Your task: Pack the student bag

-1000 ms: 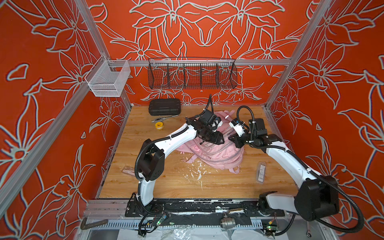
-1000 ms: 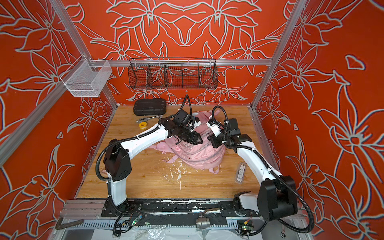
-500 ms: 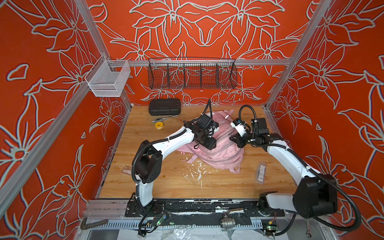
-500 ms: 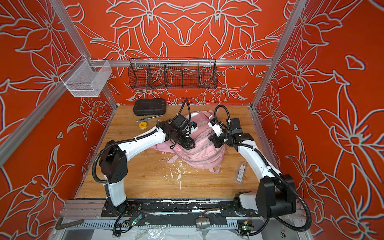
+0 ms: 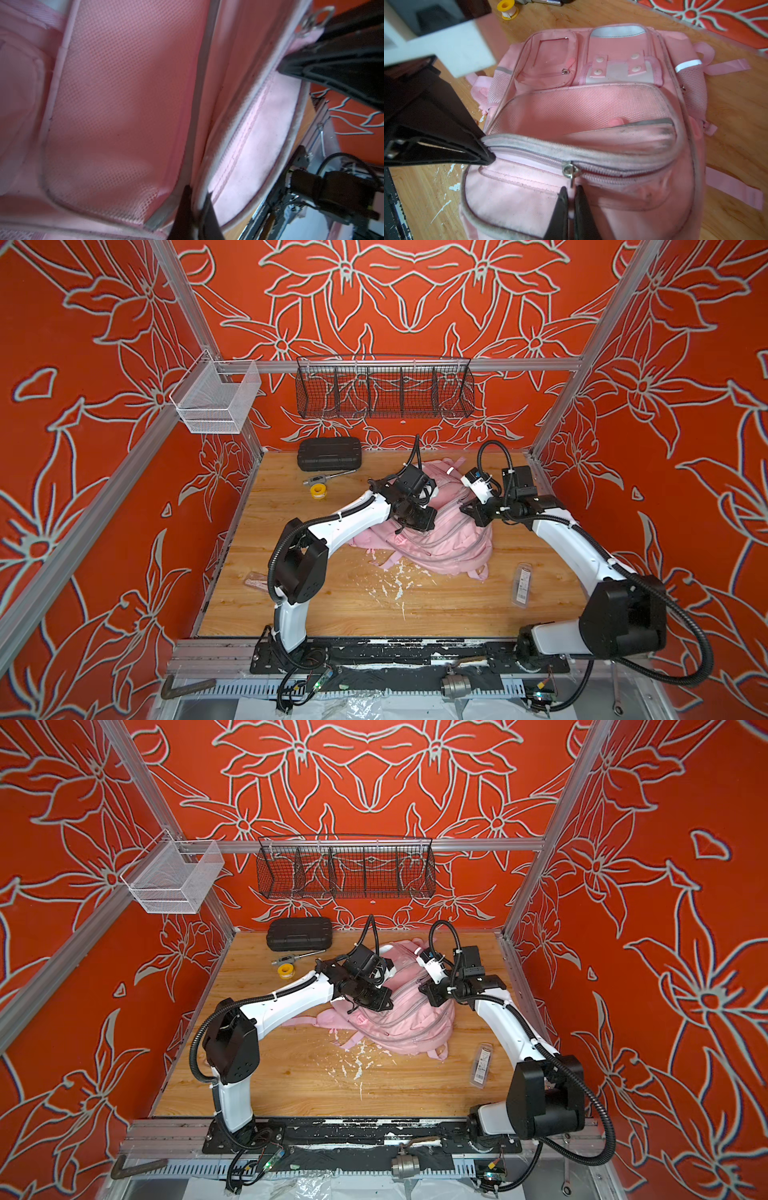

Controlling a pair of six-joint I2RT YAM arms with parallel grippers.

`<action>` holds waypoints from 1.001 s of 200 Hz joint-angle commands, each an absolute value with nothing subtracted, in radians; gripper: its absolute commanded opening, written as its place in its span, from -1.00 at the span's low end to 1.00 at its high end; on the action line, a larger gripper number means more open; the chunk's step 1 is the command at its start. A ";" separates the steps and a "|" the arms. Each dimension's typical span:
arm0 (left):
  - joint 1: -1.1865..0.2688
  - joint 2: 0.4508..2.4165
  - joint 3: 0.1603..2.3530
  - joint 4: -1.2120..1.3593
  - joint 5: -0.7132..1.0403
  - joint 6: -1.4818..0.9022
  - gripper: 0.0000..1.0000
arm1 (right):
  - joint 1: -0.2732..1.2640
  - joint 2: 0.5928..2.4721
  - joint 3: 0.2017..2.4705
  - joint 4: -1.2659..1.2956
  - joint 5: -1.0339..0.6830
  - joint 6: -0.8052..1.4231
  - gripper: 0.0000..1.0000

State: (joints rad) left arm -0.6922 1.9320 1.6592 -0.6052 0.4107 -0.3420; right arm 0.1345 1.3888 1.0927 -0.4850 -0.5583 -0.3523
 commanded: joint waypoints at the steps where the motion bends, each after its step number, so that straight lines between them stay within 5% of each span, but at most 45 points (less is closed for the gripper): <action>1: -0.698 1.956 1.737 -0.490 0.526 -0.521 -1.00 | 0.169 1.324 1.081 -0.461 -0.614 -0.402 -1.00; 70: -0.703 2.000 1.860 -0.511 0.568 -0.560 -1.00 | 0.225 1.212 0.908 -0.390 -0.596 -0.340 -1.00; 92: -0.701 1.962 1.836 -0.560 0.498 -0.543 -0.38 | 0.221 1.212 0.913 -0.360 -0.558 -0.346 -1.00; 106: -0.692 1.926 1.824 -0.585 0.452 -0.529 -0.20 | 0.219 1.210 0.914 -0.336 -0.566 -0.364 -1.00; 142: -0.609 1.915 1.887 -0.646 0.482 -0.543 -0.07 | 0.221 1.167 0.837 -0.187 -0.622 -0.406 -1.00; 200: -0.577 2.224 2.410 -1.027 0.593 -0.387 -0.02 | 0.243 1.112 0.736 -0.074 -0.589 -0.501 -1.00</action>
State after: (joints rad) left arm -0.5617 2.0777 2.2353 -0.8001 0.5213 -0.4808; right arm 0.2192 1.1553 0.7574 -0.1917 -0.5568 -0.4160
